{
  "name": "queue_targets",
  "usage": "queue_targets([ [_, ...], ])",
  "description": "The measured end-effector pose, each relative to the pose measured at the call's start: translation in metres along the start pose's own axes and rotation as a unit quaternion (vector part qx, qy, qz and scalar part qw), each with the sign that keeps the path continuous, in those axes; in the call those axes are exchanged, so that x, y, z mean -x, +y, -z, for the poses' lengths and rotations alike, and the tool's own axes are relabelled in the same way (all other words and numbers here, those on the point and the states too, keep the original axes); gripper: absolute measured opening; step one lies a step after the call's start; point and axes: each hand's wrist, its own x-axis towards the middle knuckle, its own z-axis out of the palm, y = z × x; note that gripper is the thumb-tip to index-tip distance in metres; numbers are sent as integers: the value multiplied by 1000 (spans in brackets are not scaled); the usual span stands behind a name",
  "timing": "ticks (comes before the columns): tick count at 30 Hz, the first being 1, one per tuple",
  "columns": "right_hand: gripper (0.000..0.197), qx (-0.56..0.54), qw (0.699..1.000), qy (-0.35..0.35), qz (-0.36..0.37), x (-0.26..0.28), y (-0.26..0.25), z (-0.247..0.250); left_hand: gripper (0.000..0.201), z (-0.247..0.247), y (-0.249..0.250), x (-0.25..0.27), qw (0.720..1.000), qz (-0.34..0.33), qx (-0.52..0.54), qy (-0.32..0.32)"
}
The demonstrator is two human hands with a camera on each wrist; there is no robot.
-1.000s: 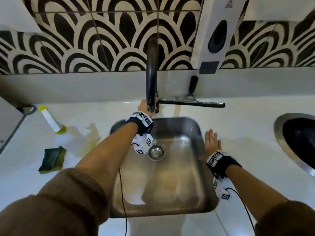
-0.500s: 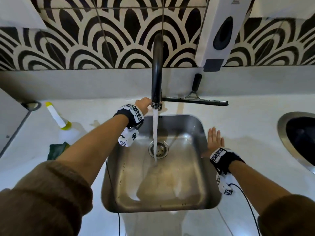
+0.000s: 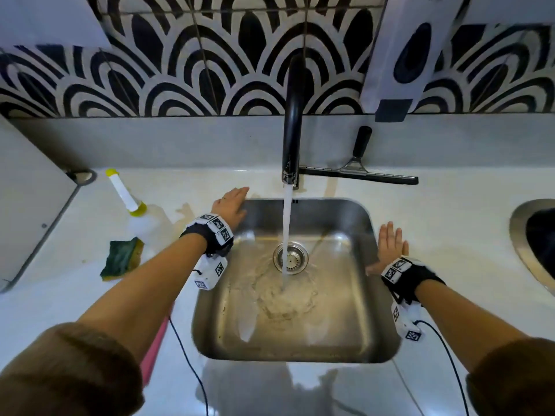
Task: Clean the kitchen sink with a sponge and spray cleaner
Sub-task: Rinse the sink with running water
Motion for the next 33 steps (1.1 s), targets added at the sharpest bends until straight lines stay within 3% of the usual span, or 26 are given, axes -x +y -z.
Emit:
queue_targets([
  [5,129,6,1000,3,3,-1,1,-1,71,-34,-44,43,997,73,17,-4],
  [11,129,11,1000,2,1,-2,0,-2,70,-61,-56,75,990,141,-8,-20],
  [19,129,4,1000,9,7,-4,2,-4,73,-74,-65,89,988,129,-77,-42],
  [33,126,13,1000,8,12,0,2,-2,75,-74,-60,88,984,146,-91,-54],
])
